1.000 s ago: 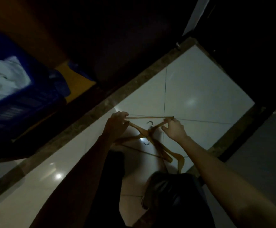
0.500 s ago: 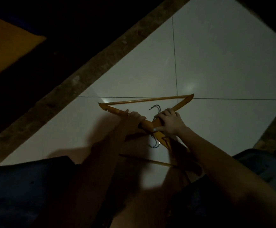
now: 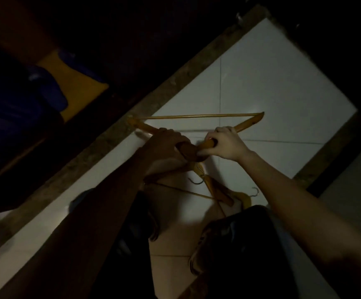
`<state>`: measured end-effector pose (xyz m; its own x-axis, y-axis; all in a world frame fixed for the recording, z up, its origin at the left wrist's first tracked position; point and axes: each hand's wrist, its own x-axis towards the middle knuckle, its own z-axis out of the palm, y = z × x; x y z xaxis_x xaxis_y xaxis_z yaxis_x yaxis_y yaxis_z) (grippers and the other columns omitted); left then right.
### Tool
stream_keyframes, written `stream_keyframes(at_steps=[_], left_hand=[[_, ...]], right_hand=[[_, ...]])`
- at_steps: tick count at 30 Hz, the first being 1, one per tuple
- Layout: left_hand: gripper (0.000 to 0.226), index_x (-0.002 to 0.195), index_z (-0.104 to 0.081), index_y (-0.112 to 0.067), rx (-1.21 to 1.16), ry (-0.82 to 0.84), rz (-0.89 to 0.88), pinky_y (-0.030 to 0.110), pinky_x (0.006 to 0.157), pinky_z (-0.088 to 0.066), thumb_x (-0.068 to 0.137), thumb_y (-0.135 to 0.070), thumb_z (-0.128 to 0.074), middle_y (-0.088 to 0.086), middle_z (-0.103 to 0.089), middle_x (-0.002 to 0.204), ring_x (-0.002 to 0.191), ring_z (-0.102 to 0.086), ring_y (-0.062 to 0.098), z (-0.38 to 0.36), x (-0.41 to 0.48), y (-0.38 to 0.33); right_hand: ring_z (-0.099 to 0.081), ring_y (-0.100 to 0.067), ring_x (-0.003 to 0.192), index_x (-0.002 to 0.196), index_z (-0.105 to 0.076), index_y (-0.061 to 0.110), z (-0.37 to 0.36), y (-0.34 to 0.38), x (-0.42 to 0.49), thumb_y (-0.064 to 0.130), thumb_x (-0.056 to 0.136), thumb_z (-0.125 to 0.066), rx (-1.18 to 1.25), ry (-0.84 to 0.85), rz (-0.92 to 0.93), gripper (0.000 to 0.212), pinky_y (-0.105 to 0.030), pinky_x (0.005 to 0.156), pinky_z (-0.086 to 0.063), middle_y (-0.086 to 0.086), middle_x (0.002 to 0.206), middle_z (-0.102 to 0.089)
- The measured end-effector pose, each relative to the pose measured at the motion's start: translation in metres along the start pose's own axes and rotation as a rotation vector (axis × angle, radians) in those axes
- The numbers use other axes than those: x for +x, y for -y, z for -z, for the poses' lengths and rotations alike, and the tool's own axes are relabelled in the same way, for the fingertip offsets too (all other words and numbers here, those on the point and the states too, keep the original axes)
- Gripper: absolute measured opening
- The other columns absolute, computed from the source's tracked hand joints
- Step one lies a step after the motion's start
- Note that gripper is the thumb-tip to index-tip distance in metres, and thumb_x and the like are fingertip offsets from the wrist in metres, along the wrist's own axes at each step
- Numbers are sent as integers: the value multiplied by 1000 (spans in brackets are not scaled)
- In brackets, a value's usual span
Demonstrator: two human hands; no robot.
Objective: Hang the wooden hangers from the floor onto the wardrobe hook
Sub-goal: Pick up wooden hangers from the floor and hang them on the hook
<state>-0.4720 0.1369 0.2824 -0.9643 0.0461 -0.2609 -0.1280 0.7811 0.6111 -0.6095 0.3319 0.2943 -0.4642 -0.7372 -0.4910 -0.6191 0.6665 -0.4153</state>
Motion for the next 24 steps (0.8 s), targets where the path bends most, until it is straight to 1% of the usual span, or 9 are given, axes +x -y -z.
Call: stream_keyframes(at_steps=[6,8,10,12,14,16,18,21,24], left_hand=[[60,124,-53,-31,233,-28,-14,30,90,-28,76,-68,-54,-10,-60,112,108,-52,13,197,-58,-133],[57,127,-51,-31,219,-98,8,27,86,-32,81,-63,-54,-9,-59,109,105,-53,13,267,-84,-180],[49,127,-53,-31,155,-208,84,29,85,-40,87,-59,-49,-8,-60,112,104,-55,13,332,-111,-225],[34,113,-59,-34,107,-340,184,30,79,-45,91,-55,-43,-12,-63,98,93,-59,9,390,-135,-265],[32,95,-61,-32,117,-450,238,29,67,-44,93,-56,-40,-12,-62,78,74,-60,7,442,-159,-296],[36,89,-61,-28,118,-555,272,26,58,-39,94,-55,-38,-7,-61,71,64,-57,6,485,-187,-319],[38,89,-61,-26,104,-668,313,24,53,-35,95,-55,-36,-6,-62,69,59,-56,5,524,-217,-330],[41,78,-56,-26,87,-805,414,24,49,-29,95,-56,-34,-7,-56,60,53,-51,5,572,-265,-337],[51,70,-54,-24,11,-878,470,31,55,-41,94,-61,-28,-3,-61,58,54,-59,14,610,-310,-320]], right_hand=[[-51,-15,95,88,-69,29,214,109,-93,69,67,-64,68,-25,94,45,-37,99,-35,0,91,-61],[-60,-14,88,79,-72,24,280,147,-124,69,64,-64,263,-70,92,48,-36,90,-47,0,85,-67],[-66,-16,87,79,-73,14,339,186,-148,66,72,-63,460,-105,96,53,-34,86,-49,-10,87,-71],[-69,-14,89,81,-72,4,391,225,-170,55,86,-57,572,-160,119,54,-32,88,-49,-12,91,-73],[-66,0,65,74,-69,4,433,268,-187,43,96,-48,618,-199,159,50,-22,71,-51,0,69,-72],[-56,1,47,69,-65,8,464,309,-196,43,99,-40,629,-238,194,53,-16,56,-43,5,54,-62],[-60,-2,53,70,-68,8,486,350,-199,49,99,-33,647,-261,257,61,-17,60,-48,0,56,-66],[-64,-10,64,91,-70,0,508,412,-203,54,99,-28,606,-253,412,69,-23,69,-49,-9,72,-68],[-59,-11,64,95,-68,2,515,478,-202,53,98,-32,520,-237,542,63,-23,66,-47,-4,72,-64]])
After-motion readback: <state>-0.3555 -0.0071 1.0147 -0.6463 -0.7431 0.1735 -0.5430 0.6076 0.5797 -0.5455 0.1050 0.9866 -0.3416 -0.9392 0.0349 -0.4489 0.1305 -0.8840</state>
